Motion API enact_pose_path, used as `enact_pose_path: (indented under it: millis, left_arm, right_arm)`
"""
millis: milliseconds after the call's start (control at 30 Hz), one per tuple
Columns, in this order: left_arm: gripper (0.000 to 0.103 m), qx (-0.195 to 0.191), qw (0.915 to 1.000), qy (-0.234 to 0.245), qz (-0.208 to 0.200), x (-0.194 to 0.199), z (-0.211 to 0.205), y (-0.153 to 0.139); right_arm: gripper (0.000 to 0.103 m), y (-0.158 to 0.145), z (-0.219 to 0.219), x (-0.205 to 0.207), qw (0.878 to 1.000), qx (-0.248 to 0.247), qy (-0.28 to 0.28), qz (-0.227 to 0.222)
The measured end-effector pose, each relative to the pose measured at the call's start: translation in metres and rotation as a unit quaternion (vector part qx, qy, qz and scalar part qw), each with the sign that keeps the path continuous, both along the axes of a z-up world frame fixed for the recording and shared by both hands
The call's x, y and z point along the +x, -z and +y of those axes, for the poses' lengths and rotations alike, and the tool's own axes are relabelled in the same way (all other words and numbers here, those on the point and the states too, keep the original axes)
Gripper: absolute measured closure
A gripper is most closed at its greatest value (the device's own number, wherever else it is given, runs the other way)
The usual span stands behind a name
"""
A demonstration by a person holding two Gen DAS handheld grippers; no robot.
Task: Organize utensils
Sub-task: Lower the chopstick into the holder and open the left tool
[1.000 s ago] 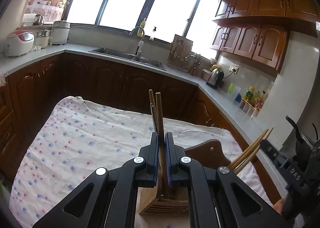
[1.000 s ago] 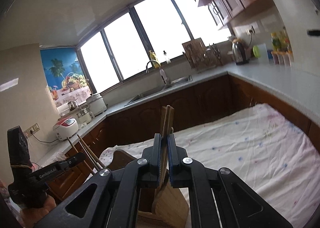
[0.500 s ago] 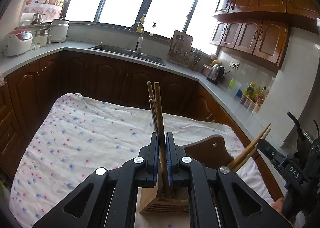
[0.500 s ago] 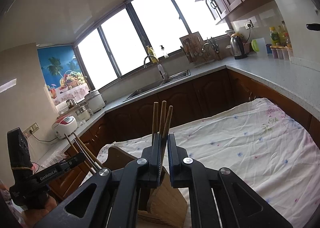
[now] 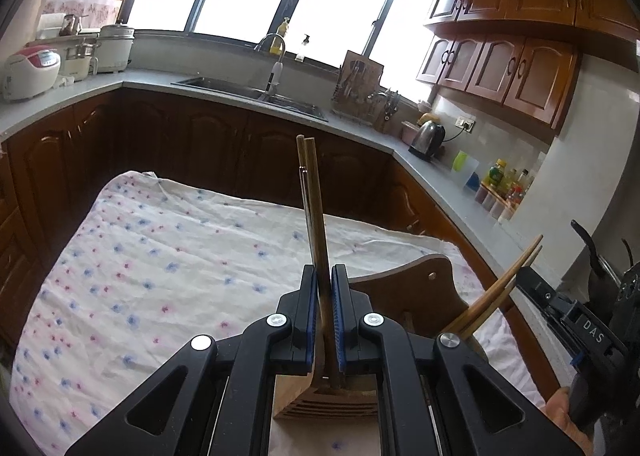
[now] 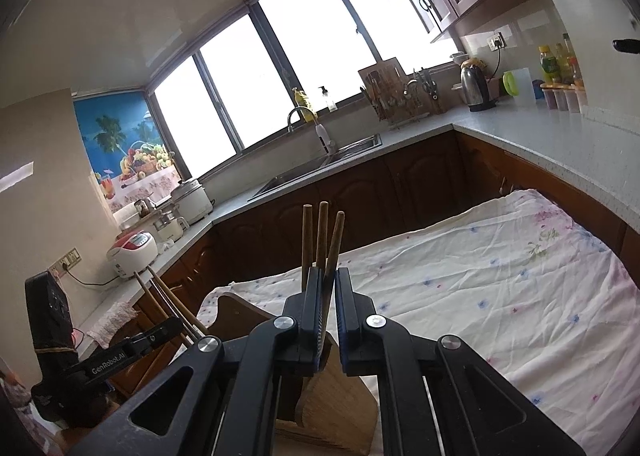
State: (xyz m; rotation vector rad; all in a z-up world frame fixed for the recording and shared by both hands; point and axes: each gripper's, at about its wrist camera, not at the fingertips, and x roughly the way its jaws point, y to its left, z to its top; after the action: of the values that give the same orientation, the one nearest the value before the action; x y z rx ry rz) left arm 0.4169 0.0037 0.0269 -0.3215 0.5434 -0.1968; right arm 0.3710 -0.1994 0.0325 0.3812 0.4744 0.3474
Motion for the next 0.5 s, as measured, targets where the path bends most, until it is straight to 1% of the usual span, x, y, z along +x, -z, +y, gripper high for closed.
enact_pose_path:
  millis: [133,167,233,367,400,433,467,500]
  left_arm:
    - [0.097,0.001,1.0000,0.000,0.002,0.0009,-0.0001,-0.0014]
    - [0.097,0.001,1.0000,-0.001,0.002,0.0007,-0.0016,-0.0017]
    - [0.097,0.000,1.0000,0.001,0.006,0.0014,-0.0020,-0.0016]
    - [0.092,0.003,0.9999,-0.002,0.013,0.0010,-0.0040,-0.0015]
    - [0.089,0.004,0.9999,-0.003,0.014,0.0006,-0.0045,-0.0018]
    - [0.086,0.004,0.9999,-0.004,0.014,-0.0005,-0.0044,-0.0022]
    - [0.080,0.003,0.9999,-0.006,0.014,-0.0016,-0.0049,-0.0035]
    - [0.074,0.003,0.9999,-0.008,0.012,-0.0036,-0.0045,-0.0046]
  right_arm:
    - [0.096,0.0015,-0.0012,0.0012,1.000,0.005,-0.001,0.005]
    - [0.092,0.0019,-0.0013,0.0011,1.000,0.007,-0.002,0.006]
    - [0.092,0.0015,-0.0021,0.0021,1.000,0.009,-0.003,0.009]
    - [0.091,0.0009,-0.0028,0.0005,1.000,0.014,-0.003,0.011]
    - [0.091,0.0005,-0.0035,-0.0006,1.000,0.015,-0.001,0.011]
    - [0.088,-0.0001,-0.0051,0.0004,1.000,0.017,0.001,0.013]
    - [0.081,-0.0003,-0.0068,-0.0006,1.000,0.023,0.001,0.014]
    - [0.077,-0.0012,-0.0079,-0.0002,1.000,0.028,0.001,0.015]
